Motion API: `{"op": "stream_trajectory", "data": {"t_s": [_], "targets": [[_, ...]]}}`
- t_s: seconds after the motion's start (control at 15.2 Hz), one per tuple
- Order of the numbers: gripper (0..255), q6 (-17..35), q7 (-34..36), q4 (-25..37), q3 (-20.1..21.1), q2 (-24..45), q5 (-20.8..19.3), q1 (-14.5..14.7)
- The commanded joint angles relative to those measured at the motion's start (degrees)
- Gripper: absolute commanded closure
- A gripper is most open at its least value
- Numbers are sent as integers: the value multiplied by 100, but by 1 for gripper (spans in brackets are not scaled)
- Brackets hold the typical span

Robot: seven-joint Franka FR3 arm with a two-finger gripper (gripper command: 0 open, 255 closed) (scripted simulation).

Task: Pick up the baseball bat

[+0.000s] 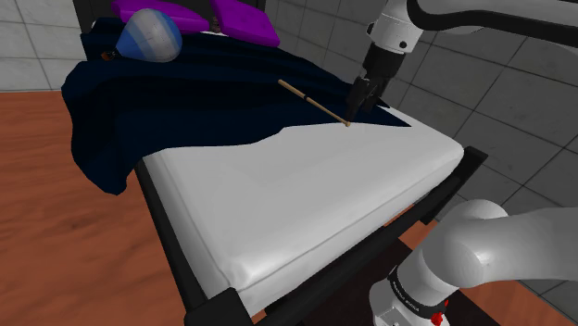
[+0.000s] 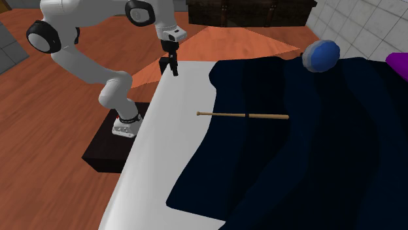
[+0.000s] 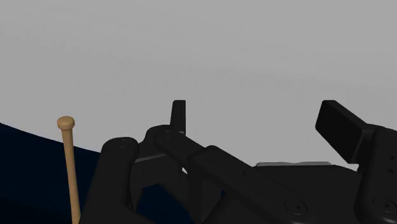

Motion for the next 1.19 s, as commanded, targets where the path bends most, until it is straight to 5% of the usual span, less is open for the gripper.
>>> {"op": "stream_trajectory", "data": {"t_s": [0.0, 1.12], "targets": [[0, 0, 0, 0, 0, 0, 0, 0], [0, 1122, -327, 2269, -577, 3490, -350, -538]]}}
